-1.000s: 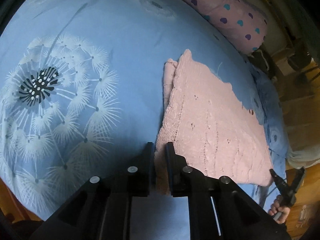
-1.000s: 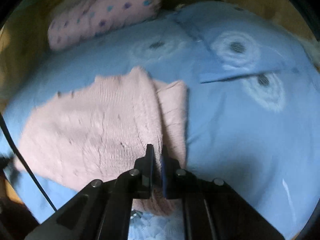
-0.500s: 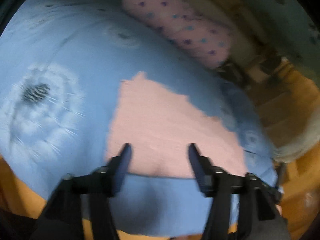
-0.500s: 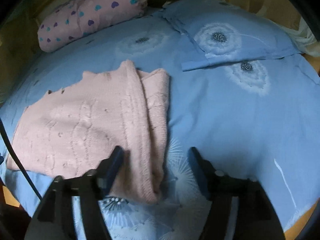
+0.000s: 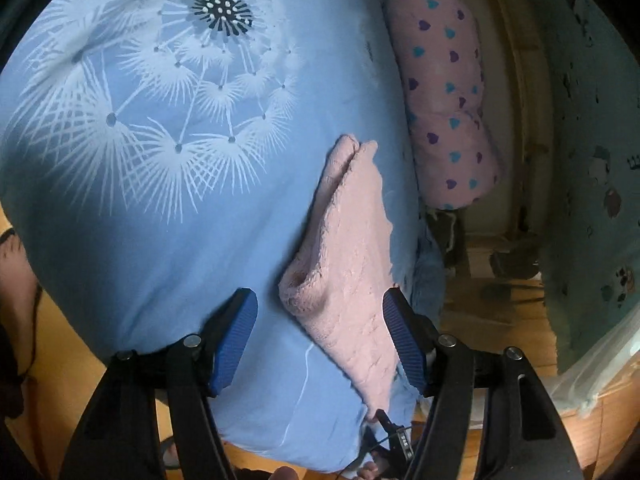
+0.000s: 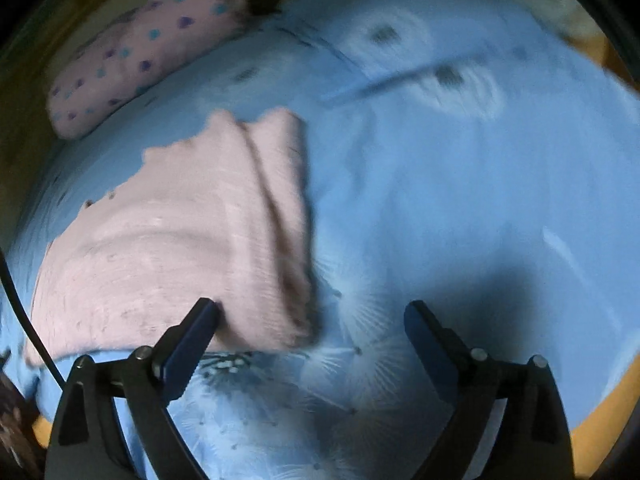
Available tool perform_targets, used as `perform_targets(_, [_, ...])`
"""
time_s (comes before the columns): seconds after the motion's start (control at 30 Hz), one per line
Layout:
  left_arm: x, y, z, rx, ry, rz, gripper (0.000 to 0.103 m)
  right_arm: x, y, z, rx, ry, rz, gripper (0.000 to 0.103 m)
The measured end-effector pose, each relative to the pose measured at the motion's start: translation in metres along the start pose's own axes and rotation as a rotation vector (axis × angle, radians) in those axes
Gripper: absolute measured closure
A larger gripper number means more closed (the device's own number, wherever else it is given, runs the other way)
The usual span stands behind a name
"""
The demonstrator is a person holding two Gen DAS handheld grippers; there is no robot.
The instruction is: Fold small clothes
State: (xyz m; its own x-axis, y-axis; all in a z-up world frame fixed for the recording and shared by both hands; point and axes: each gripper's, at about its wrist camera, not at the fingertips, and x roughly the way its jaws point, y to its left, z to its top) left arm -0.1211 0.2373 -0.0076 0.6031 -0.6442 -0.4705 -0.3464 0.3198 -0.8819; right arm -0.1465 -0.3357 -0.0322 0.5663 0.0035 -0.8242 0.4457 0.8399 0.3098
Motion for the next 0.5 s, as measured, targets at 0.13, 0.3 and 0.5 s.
perform_targets(0.13, [0.003, -0.002, -0.001, 0.009, 0.003, 0.012, 0.05, 0.002, -0.008, 0.006, 0.086, -0.006, 0.138, 0.004])
perform_targets(0.3, [0.015, -0.014, 0.005, 0.039, 0.04, 0.017, 0.029, 0.013, -0.007, 0.01, 0.155, 0.009, 0.28, 0.004])
perform_targets(0.5, [0.015, -0.031, -0.002, 0.089, 0.035, -0.012, 0.028, 0.03, 0.002, 0.02, 0.206, 0.013, 0.344, 0.004])
